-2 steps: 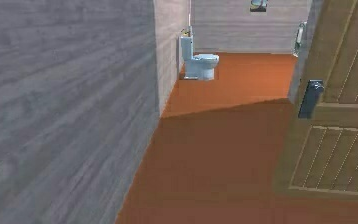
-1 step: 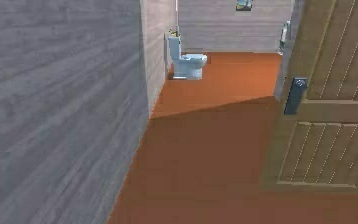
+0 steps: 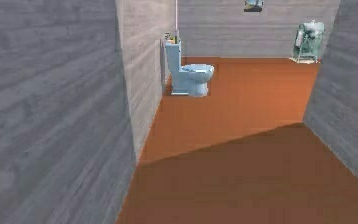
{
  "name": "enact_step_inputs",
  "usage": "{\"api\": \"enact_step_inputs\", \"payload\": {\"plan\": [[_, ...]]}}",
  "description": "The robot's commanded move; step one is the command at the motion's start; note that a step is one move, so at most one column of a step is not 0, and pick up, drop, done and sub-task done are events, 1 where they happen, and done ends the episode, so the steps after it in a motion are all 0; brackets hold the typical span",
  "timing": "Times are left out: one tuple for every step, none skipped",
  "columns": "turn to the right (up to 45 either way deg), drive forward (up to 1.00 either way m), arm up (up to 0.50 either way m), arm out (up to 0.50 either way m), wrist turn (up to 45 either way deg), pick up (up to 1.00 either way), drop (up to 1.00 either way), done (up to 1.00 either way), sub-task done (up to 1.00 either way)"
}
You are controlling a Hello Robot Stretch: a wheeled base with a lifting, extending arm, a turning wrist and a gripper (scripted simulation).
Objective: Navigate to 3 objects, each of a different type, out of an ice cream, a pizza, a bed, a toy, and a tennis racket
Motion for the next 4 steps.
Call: {"api": "enact_step_inputs", "payload": {"plan": [[0.0, 1.00, 0.00, 0.00, 0.0, 0.00, 0.00, 0.00, 0.00], [0.0, 1.00, 0.00, 0.00, 0.0, 0.00, 0.00, 0.00, 0.00], [0.0, 1.00, 0.00, 0.00, 0.0, 0.00, 0.00, 0.00, 0.00], [12.0, 0.00, 0.00, 0.00, 0.0, 0.00, 0.00, 0.00, 0.00]]}}
